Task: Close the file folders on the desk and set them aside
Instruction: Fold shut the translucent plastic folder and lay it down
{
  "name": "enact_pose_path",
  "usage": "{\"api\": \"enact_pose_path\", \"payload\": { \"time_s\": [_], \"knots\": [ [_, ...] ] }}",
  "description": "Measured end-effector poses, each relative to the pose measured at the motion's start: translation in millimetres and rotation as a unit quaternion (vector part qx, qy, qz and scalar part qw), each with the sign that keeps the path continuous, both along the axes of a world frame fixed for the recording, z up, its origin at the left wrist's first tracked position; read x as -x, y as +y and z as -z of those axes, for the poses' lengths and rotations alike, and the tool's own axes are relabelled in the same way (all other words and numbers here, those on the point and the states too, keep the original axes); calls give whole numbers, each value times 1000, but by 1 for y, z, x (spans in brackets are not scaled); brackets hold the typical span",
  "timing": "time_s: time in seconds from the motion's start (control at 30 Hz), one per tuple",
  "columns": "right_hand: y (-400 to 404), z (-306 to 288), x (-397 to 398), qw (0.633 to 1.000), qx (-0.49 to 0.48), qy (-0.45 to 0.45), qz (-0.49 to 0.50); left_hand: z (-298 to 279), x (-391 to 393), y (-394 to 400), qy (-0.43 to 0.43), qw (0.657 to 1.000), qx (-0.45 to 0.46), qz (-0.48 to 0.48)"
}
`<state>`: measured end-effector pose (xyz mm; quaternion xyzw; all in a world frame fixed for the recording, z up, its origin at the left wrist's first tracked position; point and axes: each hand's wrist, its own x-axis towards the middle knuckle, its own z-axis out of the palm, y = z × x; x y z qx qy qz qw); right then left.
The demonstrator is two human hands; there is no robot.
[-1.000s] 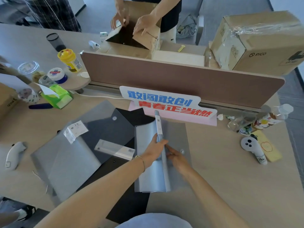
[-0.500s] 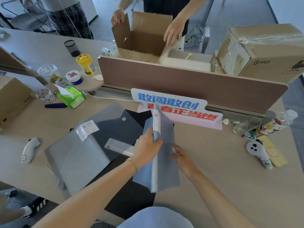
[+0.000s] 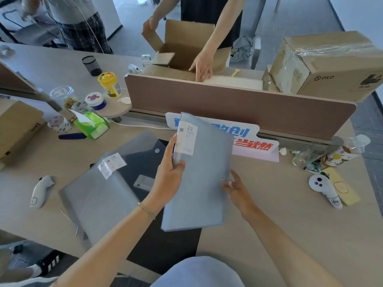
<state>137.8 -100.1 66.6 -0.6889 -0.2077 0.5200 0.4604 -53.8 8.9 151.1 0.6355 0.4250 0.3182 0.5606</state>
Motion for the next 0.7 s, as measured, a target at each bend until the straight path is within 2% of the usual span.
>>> {"api": "enact_pose_path", "payload": {
  "time_s": [0.1,0.17,0.23,0.37,0.47,0.7],
  "knots": [
    [-8,3,-13,998,-46,37,30,7,-4,0,-49,998,43,-10],
    [-15,3,-21,997,-51,39,48,16,-8,0,-41,998,48,-21],
    [-21,1,-29,997,-48,1,66,25,-16,-1,-8,999,46,-26],
    [-37,4,-42,988,-63,-129,49,45,-38,-7,79,997,4,5],
    [-52,11,-53,976,-23,-209,54,59,-60,-12,152,988,-19,30],
    [-90,38,-86,952,47,-294,73,100,-109,-25,275,948,-51,150]
  ]
}}
